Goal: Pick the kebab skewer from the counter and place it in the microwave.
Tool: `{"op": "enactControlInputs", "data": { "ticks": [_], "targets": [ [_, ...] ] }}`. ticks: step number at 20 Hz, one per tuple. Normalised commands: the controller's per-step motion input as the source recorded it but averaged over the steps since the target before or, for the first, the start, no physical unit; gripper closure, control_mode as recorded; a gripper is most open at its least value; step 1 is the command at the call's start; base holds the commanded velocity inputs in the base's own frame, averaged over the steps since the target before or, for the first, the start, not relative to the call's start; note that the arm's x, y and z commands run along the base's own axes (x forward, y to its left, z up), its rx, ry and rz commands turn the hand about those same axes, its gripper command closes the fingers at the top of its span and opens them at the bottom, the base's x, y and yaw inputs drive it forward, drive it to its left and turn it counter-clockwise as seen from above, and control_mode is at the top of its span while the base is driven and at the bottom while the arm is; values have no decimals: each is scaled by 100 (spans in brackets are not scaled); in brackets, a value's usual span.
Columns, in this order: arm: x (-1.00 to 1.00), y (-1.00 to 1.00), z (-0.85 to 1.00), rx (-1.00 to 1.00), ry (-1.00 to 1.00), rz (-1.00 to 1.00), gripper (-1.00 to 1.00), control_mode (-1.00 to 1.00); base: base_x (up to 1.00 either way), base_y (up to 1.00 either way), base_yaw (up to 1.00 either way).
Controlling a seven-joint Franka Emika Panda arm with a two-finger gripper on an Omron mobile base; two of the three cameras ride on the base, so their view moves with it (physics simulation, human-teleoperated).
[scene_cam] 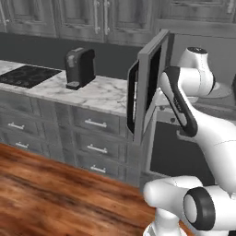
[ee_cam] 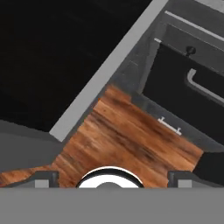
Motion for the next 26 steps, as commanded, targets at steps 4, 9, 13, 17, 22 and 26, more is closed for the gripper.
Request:
{"op": "enactControlInputs", "data": {
  "ticks": [4,9,13,17,22,26],
  "targets": [
    [0,0,0,0,0,0,-100,100,-100,-63,60],
    [0,0,0,0,0,0,-100,100,-96,-65,22],
    [0,0,0,0,0,0,-100,100,-68,-2,22],
    [0,0,0,0,0,0,-100,100,8,46,47],
    [0,0,0,0,0,0,-100,100,97,67,30],
    [0,0,0,0,0,0,-100,100,100,54,6]
  ]
}}
